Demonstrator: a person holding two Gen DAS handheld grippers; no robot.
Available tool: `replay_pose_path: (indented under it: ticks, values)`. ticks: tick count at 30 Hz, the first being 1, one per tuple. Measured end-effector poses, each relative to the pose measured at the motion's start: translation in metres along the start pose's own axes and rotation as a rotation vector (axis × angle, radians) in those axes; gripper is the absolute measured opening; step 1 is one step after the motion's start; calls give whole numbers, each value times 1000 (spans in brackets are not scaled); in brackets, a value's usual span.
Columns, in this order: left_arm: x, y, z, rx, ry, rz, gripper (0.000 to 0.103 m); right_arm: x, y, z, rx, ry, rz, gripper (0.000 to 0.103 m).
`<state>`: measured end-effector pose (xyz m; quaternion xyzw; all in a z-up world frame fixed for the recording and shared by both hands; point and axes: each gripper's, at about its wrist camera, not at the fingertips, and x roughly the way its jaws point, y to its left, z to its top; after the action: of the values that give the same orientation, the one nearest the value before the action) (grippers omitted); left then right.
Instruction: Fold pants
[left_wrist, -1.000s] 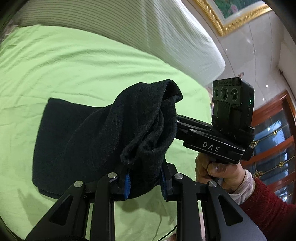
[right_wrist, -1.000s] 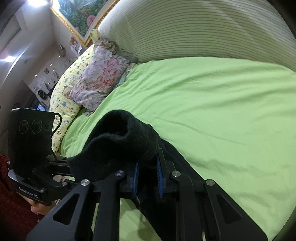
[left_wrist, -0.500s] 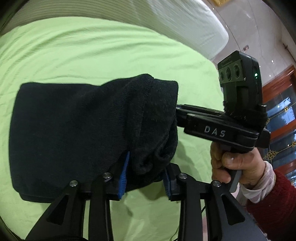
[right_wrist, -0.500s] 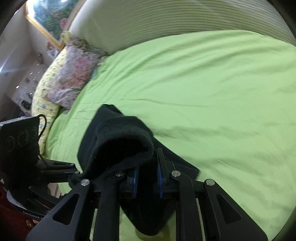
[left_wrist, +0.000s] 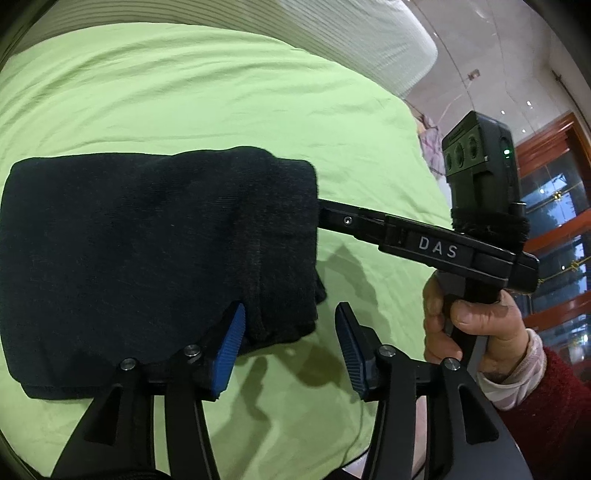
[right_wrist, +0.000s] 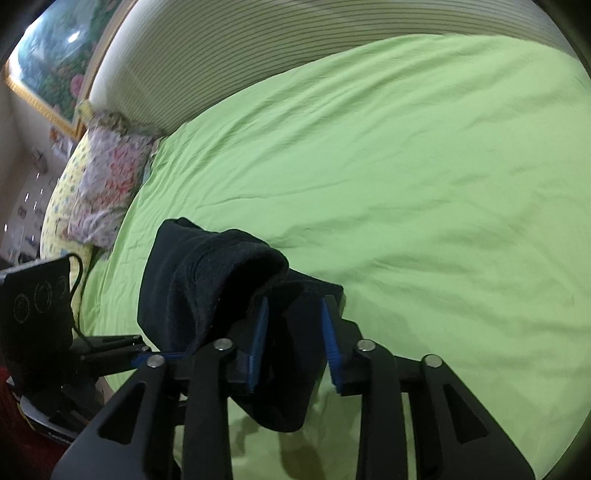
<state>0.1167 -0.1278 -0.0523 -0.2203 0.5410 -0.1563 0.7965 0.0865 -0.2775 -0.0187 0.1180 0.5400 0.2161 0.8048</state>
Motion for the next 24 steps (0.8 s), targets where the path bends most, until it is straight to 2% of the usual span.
replay_pose_path:
  ticks: [1, 3, 6, 15, 22, 24]
  values:
    - [-3, 0, 0, 1, 2, -10, 52, -4, -1, -1, 23, -12, -5, 36]
    - [-8, 0, -1, 5, 5, -29, 53, -10, 0, -3, 51, -39, -5, 48]
    - [-18, 2, -2, 6, -1, -39, 53, -19, 5, -6, 82, -81, -19, 55]
    - [-65, 39, 6, -86, -72, -16, 60, -16, 29, -16, 129, -120, -28, 66]
    - [-81, 76, 13, -181, -124, 26, 68, -5, 44, -25, 168, -117, -112, 69]
    - [-87, 89, 14, -206, -138, 36, 70, -4, 43, -28, 199, -129, -152, 78]
